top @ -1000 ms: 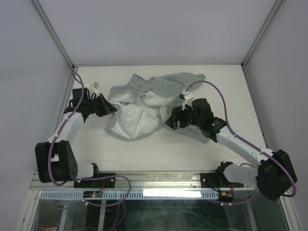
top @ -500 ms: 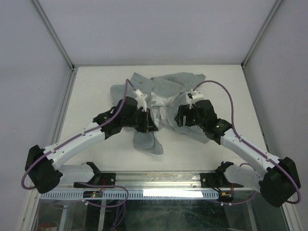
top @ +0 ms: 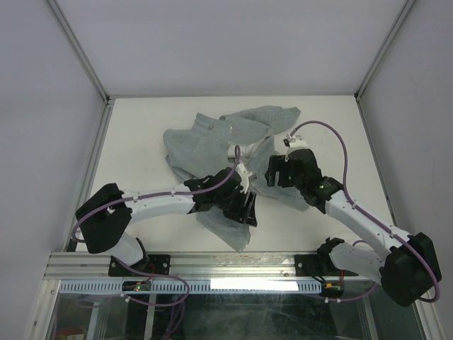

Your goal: Zip up the jacket

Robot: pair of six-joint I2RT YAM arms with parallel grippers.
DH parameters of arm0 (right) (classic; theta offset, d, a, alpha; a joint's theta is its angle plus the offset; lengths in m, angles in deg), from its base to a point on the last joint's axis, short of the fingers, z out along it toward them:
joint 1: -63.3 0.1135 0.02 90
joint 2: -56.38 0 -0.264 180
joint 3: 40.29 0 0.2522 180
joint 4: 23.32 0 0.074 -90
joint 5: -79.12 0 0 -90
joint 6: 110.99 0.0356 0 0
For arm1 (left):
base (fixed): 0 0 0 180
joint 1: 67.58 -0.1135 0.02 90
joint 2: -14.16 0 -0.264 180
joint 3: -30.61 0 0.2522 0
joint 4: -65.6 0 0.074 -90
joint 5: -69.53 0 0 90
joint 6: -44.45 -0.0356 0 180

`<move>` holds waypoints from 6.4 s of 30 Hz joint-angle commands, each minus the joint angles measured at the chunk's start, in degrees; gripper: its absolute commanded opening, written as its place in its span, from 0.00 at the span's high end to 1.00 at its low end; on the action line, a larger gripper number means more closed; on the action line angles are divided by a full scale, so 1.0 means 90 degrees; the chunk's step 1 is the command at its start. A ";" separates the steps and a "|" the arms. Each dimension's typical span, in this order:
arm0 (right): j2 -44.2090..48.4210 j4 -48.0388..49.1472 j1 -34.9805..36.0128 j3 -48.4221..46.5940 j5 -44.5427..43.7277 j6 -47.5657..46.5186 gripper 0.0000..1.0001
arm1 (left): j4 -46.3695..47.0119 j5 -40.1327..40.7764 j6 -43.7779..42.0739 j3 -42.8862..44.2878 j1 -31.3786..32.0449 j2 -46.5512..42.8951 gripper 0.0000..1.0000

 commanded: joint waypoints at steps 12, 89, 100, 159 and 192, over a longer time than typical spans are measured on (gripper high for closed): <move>-0.0176 -0.1019 -0.0349 -0.0065 -0.0414 0.0440 0.21 | -0.0347 0.0811 -0.0840 0.0104 -0.1919 -0.2314 0.36; -0.0830 0.0608 0.0530 -0.1159 0.3796 0.1381 1.00 | 0.4340 -0.1121 0.1599 -0.2605 -0.2856 -0.3084 0.23; -0.1753 0.1048 0.0452 0.0096 0.2672 0.1500 0.75 | 0.3434 -0.0656 0.1234 -0.2721 -0.2846 -0.3298 0.22; -0.3675 -0.1085 0.2010 -0.1527 0.0925 0.0606 1.00 | 0.1266 -0.0424 0.0347 -0.2429 -0.2827 -0.3433 0.21; -0.0959 0.4757 0.2000 0.0845 0.1405 0.2062 1.00 | 0.4810 -0.0901 0.2559 -0.3525 -0.2753 -0.2763 0.24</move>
